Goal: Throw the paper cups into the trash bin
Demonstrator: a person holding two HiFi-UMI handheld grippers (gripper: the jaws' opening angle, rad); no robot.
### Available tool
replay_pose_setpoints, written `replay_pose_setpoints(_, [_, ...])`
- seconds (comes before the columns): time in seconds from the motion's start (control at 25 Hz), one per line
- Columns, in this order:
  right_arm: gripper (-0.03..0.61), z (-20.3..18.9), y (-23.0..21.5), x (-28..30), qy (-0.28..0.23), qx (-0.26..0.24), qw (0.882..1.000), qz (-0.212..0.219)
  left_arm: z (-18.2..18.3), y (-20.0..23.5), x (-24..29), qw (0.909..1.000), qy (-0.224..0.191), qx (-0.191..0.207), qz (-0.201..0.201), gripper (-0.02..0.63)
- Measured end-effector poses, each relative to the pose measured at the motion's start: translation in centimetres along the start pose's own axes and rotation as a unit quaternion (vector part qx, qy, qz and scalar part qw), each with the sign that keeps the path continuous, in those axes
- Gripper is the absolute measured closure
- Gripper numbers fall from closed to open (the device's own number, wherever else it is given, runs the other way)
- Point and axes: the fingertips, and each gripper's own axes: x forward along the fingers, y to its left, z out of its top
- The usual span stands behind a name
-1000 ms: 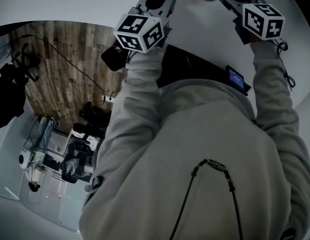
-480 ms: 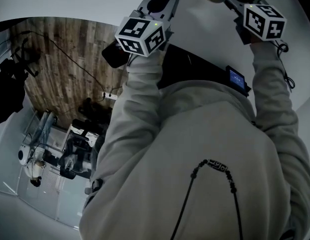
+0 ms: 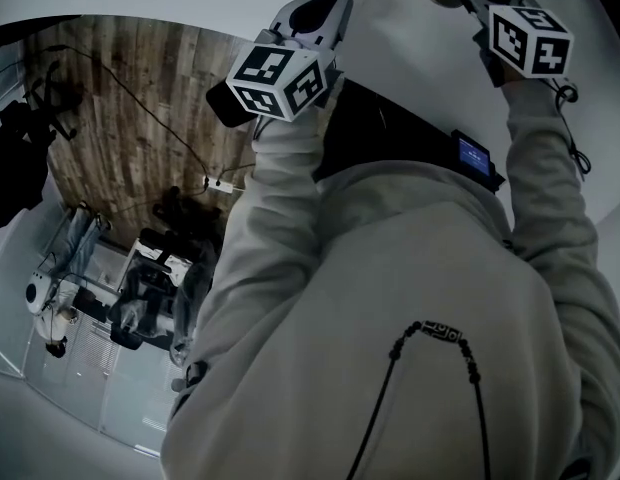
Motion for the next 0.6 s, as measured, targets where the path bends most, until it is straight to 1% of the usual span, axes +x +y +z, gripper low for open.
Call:
replay_pose_setpoints(0.16, [0.534, 0.6, 0.3, -0.2, -0.007, -0.001, 1.000, 0.003, 0.1, 0.1, -0.3, 1.0000, -0.004, -0.001, 0.004, 0.612])
replay_pose_setpoints(0.36, [0.534, -0.3, 0.4, -0.7, -0.010, -0.008, 1.000, 0.018, -0.7, -0.9, 0.0, 1.0000, -0.003, 0.009, 0.001, 0.612])
replay_pose_setpoints(0.6, [0.534, 0.2, 1.3, -2.4, -0.023, -0.011, 0.999, 0.019, 0.5, -1.5, -1.5, 0.9996, -0.015, 0.023, 0.004, 0.612])
